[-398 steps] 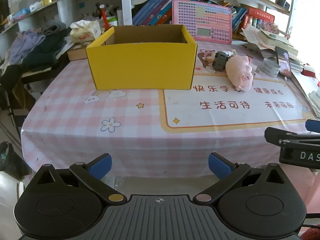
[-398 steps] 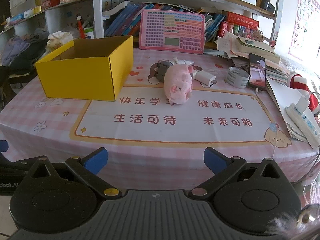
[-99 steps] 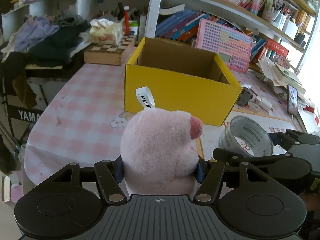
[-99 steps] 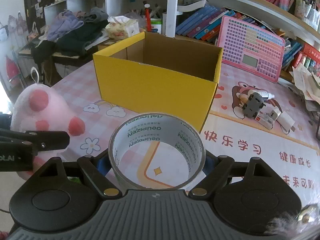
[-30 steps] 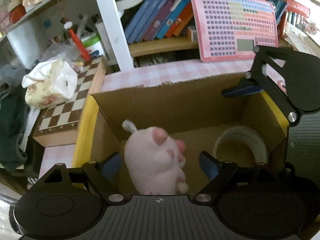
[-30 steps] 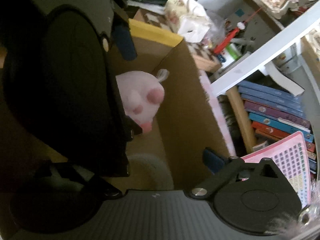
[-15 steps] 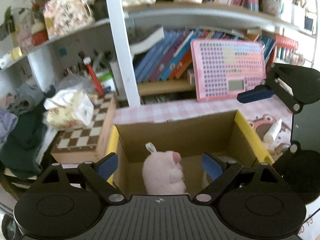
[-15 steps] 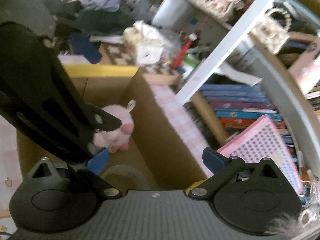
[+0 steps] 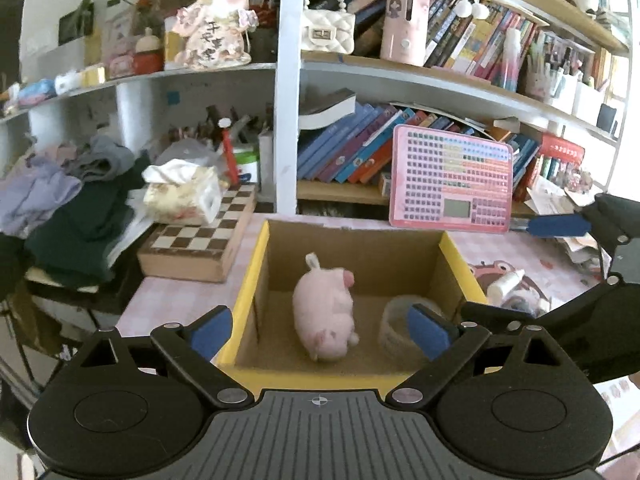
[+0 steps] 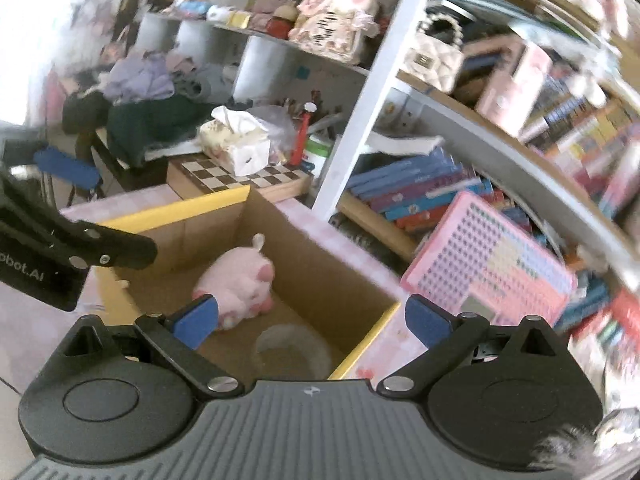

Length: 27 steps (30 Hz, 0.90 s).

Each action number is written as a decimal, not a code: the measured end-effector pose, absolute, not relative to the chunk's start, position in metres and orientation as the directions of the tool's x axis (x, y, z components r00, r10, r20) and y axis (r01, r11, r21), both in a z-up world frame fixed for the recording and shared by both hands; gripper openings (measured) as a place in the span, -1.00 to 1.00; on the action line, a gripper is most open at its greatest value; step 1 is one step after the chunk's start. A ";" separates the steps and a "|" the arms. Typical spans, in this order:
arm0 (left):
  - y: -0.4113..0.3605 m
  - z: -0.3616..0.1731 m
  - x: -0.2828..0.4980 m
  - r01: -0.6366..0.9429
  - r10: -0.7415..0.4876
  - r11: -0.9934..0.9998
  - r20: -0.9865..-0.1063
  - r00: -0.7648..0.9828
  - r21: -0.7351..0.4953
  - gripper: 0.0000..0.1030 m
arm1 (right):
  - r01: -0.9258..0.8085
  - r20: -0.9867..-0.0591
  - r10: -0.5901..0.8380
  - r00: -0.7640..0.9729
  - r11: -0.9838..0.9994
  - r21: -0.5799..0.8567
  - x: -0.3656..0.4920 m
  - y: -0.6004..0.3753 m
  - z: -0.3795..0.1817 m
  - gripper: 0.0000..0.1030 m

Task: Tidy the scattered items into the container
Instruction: 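Lift both tools out of the box and pull back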

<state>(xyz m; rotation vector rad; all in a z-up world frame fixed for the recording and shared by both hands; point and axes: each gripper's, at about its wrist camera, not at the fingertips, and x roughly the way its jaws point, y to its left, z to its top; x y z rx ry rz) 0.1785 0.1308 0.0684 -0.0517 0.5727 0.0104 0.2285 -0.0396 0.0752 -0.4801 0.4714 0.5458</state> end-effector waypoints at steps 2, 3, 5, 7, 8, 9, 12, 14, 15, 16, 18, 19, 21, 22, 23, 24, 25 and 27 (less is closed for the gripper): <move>0.131 0.069 0.161 -0.027 0.008 0.999 -0.534 0.846 -0.029 0.87 | -0.562 -0.535 0.361 0.764 0.779 -0.278 0.213 -0.044 0.074 0.96; 0.132 0.069 0.153 -0.034 0.016 0.999 -0.532 0.847 -0.024 0.87 | -0.550 -0.534 0.354 0.768 0.792 -0.265 0.204 -0.046 0.073 0.96; 0.135 0.067 0.137 -0.048 0.026 0.998 -0.532 0.846 -0.027 0.88 | -0.521 -0.533 0.343 0.773 0.823 -0.228 0.189 -0.050 0.071 0.96; 0.137 0.063 0.123 -0.052 0.025 0.998 -0.540 0.841 -0.035 0.88 | -0.501 -0.540 0.339 0.770 0.846 -0.184 0.174 -0.055 0.066 0.96; 0.137 0.060 0.117 -0.048 0.022 0.998 -0.552 0.833 -0.032 0.88 | -0.493 -0.544 0.338 0.768 0.854 -0.167 0.166 -0.057 0.063 0.96; 0.137 0.057 0.111 -0.042 0.021 0.999 -0.566 0.824 -0.026 0.88 | -0.487 -0.550 0.334 0.765 0.859 -0.156 0.158 -0.058 0.060 0.96; 0.137 0.049 0.093 -0.037 0.016 0.999 -0.587 0.810 -0.024 0.88 | -0.470 -0.574 0.314 0.757 0.871 -0.143 0.135 -0.061 0.048 0.96; 0.136 0.042 0.084 -0.032 0.008 0.999 -0.608 0.794 -0.028 0.88 | -0.445 -0.591 0.294 0.751 0.887 -0.124 0.123 -0.063 0.041 0.96; 0.135 0.039 0.080 -0.033 0.008 0.999 -0.620 0.785 -0.029 0.88 | -0.428 -0.601 0.286 0.746 0.898 -0.105 0.118 -0.064 0.038 0.96; 0.134 0.035 0.076 -0.035 0.010 0.999 -0.631 0.776 -0.028 0.88 | -0.411 -0.611 0.280 0.741 0.908 -0.083 0.115 -0.064 0.035 0.96; 0.132 0.029 0.070 -0.040 0.012 0.999 -0.652 0.758 -0.029 0.88 | -0.384 -0.626 0.274 0.731 0.922 -0.046 0.106 -0.065 0.030 0.96; 0.131 0.026 0.067 -0.042 0.012 0.999 -0.662 0.750 -0.030 0.88 | -0.374 -0.628 0.269 0.730 0.927 -0.037 0.102 -0.065 0.028 0.96; 0.129 0.020 0.060 -0.043 0.010 0.999 -0.679 0.734 -0.032 0.88 | -0.358 -0.631 0.259 0.731 0.933 -0.031 0.093 -0.065 0.025 0.96; 0.128 0.018 0.057 -0.043 0.009 0.999 -0.686 0.727 -0.032 0.88 | -0.352 -0.634 0.255 0.730 0.936 -0.029 0.089 -0.065 0.024 0.96; 0.126 0.016 0.055 -0.041 0.008 0.999 -0.691 0.723 -0.032 0.88 | -0.346 -0.637 0.252 0.729 0.938 -0.025 0.085 -0.066 0.022 0.96; 0.125 0.015 0.052 -0.037 0.004 0.999 -0.694 0.720 -0.032 0.88 | -0.345 -0.642 0.253 0.724 0.938 -0.019 0.081 -0.067 0.020 0.96; 0.124 0.014 0.050 -0.031 0.000 0.999 -0.695 0.719 -0.032 0.88 | -0.346 -0.647 0.255 0.719 0.938 -0.015 0.079 -0.067 0.019 0.96; 0.122 0.013 0.046 -0.022 -0.005 0.999 -0.697 0.718 -0.030 0.88 | -0.343 -0.655 0.244 0.715 0.939 -0.024 0.074 -0.067 0.018 0.96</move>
